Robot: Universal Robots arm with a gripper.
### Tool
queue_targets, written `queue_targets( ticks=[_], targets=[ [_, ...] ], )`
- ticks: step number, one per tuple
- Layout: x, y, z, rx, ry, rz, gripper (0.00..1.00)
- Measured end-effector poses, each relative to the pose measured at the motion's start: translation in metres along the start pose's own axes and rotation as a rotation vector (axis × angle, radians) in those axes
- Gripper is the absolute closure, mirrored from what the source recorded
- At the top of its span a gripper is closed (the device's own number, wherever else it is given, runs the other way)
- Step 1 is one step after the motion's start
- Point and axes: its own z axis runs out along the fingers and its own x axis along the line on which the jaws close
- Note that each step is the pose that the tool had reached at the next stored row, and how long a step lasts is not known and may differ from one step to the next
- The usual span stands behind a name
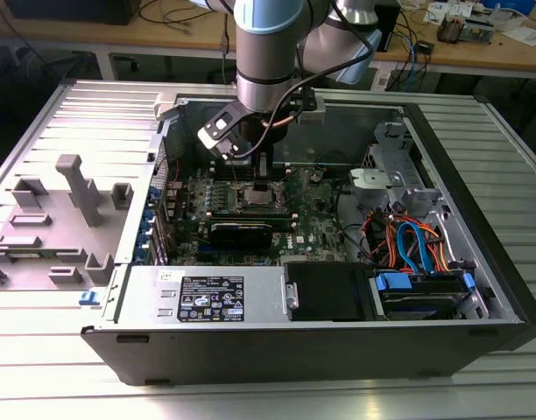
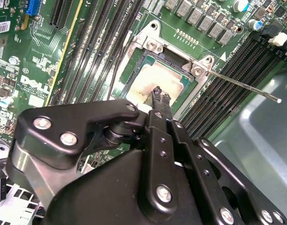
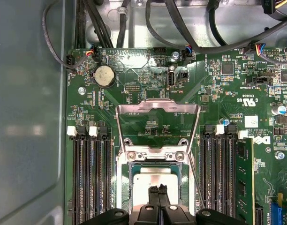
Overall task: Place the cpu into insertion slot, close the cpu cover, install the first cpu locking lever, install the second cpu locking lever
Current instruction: 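Close the cpu cover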
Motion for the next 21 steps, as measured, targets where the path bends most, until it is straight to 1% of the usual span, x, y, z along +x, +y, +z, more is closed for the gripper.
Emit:
queue_targets(
  ticks=[10, 13, 15, 21],
  targets=[
    [0.0000, 0.0001, 0.0002, 0.0001, -0.0002, 0.000, 0.89],
    [0.0000, 0.0028, 0.0006, -0.0001, 0.0001, 0.000, 0.89],
    [0.0000, 0.0029, 0.0005, 0.0000, -0.0005, 0.000, 0.89],
    [0.0000, 0.0031, -0.0046, -0.0001, -0.0005, 0.000, 0.89]
  ],
)
